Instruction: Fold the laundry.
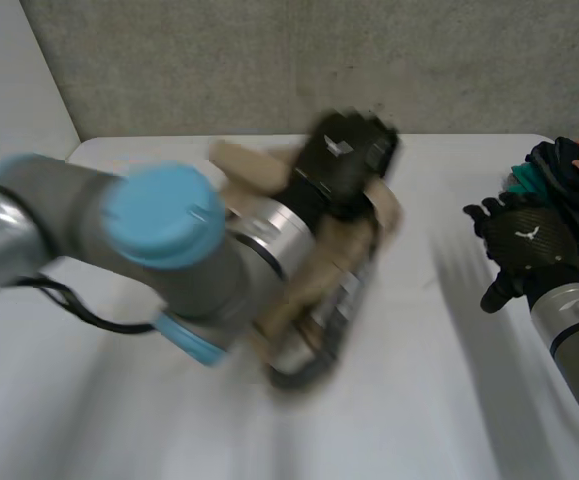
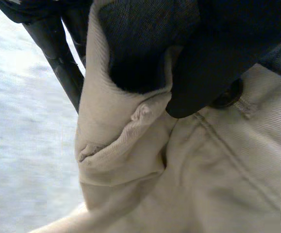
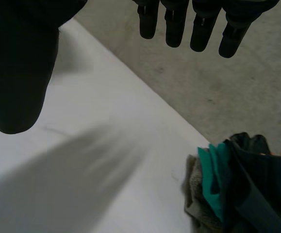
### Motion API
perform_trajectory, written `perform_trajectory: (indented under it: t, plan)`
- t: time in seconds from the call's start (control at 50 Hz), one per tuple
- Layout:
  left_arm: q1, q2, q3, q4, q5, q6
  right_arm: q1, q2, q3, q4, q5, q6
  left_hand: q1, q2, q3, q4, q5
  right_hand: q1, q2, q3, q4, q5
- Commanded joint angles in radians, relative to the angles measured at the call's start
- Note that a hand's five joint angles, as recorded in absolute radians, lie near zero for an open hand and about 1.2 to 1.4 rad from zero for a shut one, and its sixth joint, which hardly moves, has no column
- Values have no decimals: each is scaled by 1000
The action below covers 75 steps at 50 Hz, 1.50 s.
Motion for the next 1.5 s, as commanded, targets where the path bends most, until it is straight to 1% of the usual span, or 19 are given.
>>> perform_trajectory:
  t: [0.02, 0.06, 0.12, 0.18, 0.3, 0.42, 0.46, 0.54, 0.6, 0.68, 0.76, 0.94, 1.1, 1.14, 1.16, 1.32, 1.36, 1.44, 1.5]
  plan:
    - [-71, -154, 76, -47, 5, 11, -32, -12, -11, 1, -2, 56, -670, -696, -696, -708, -689, -51, -40, -41, -42, -49]
    - [-76, -120, 50, -58, 3, 11, -33, -12, -13, 1, -2, 57, -831, -858, -858, -869, -851, -51, -40, -41, -42, -49]
    - [-68, -27, 3, -55, 3, 10, -35, -14, -13, 3, -2, 57, -853, -879, -879, -891, -872, -51, -40, -41, -42, -49]
    - [-16, 111, -72, -38, 5, 14, -30, -35, -14, 28, -2, 54, -853, -879, -879, -891, -872, -51, -40, -41, -42, -49]
    - [212, 234, -181, -27, 18, 20, -21, -104, -40, 170, -4, 54, -832, -859, -859, -870, -852, -51, -40, -41, -42, -49]
    - [410, 192, -180, -49, 51, 121, 57, -190, -73, 400, -56, 82, -803, -830, -829, -841, -822, -51, -40, -41, -42, -49]
    - [484, 130, -162, -65, 101, 189, 95, -199, -80, 438, -71, 114, -785, -812, -812, -823, -805, -51, -40, -41, -42, -49]
    - [545, 25, -97, -93, 198, 305, 203, -187, -83, 455, -81, 268, -774, -800, -800, -812, -793, -51, -40, -41, -42, -49]
    - [557, -58, -39, -105, 244, 358, 257, -143, -91, 434, -81, 358, -768, -794, -794, -806, -787, -51, -40, -41, -42, -49]
    - [565, -160, 22, -110, 268, 373, 378, 38, -142, 353, -67, 470, -771, -797, -797, -809, -790, -51, -40, -41, -42, -49]
    - [560, -232, 70, -107, 270, 378, 442, 124, -169, 299, -47, 456, -768, -794, -794, -806, -787, -51, -40, -41, -42, -49]
    - [524, -313, 142, -92, 267, 379, 491, 258, -192, 171, 19, 355, -686, -712, -712, -724, -705, -51, -40, -41, -42, -49]
    - [511, -413, 248, -105, 256, 431, 521, 270, -200, 98, 67, 339, -609, -636, -635, -647, -629, 722, 733, 732, 730, 724]
    - [510, -425, 260, -108, 255, 448, 521, 267, -199, 98, 64, 339, -609, -636, -635, -647, -629, 963, 973, 972, 971, 964]
    - [510, -427, 262, -109, 255, 451, 521, 264, -194, 98, 59, 339, -609, -636, -635, -647, -629, 1169, 1180, 1179, 1177, 1171]
    - [510, -437, 263, -124, 253, 453, 505, 142, -182, 110, 53, 316, -589, -615, -615, -627, -608, 1171, 1182, 1181, 1179, 1173]
    - [510, -439, 263, -127, 253, 453, 504, 89, -172, 113, 51, 310, -454, -481, -481, -492, -474, 1171, 1182, 1181, 1179, 1173]
    - [508, -442, 257, -124, 241, 454, 504, 14, -157, 124, 31, 307, 258, 232, 232, 220, 239, 1171, 1182, 1181, 1179, 1173]
    - [499, -431, 248, -115, 178, 456, 502, -24, -157, 145, 21, 309, 292, 265, 266, 254, 272, 1171, 1182, 1181, 1179, 1173]
